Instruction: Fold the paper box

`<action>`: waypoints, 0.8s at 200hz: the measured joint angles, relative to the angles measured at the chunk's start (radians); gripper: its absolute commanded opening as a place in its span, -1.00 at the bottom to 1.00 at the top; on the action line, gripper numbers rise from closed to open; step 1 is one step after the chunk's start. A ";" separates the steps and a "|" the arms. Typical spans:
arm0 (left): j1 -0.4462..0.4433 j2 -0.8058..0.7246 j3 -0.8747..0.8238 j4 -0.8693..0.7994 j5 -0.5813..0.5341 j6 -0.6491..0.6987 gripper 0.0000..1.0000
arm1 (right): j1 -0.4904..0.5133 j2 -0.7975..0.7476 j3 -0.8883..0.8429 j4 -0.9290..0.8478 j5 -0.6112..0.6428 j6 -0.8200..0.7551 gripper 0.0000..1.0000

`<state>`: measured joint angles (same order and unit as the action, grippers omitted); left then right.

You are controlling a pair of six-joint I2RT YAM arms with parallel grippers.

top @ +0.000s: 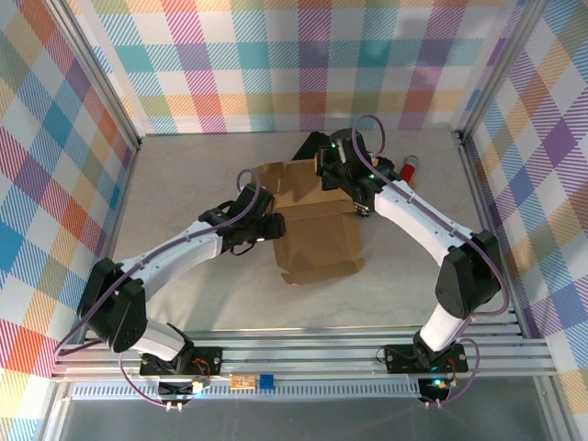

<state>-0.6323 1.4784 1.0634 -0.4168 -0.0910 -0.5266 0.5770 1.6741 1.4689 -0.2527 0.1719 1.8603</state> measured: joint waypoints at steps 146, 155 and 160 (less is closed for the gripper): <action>-0.064 0.101 0.085 0.026 -0.098 0.140 -0.20 | -0.013 0.019 0.019 -0.005 0.014 0.021 -1.00; -0.081 0.087 0.085 0.023 -0.107 0.164 -0.09 | -0.012 0.021 0.019 -0.005 0.003 0.021 -1.00; -0.088 0.079 0.085 0.023 -0.113 0.171 -0.02 | -0.011 0.022 0.019 -0.005 0.000 0.021 -1.00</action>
<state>-0.7200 1.5578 1.1488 -0.3943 -0.2039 -0.3561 0.5663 1.6958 1.4879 -0.2581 0.1715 1.8812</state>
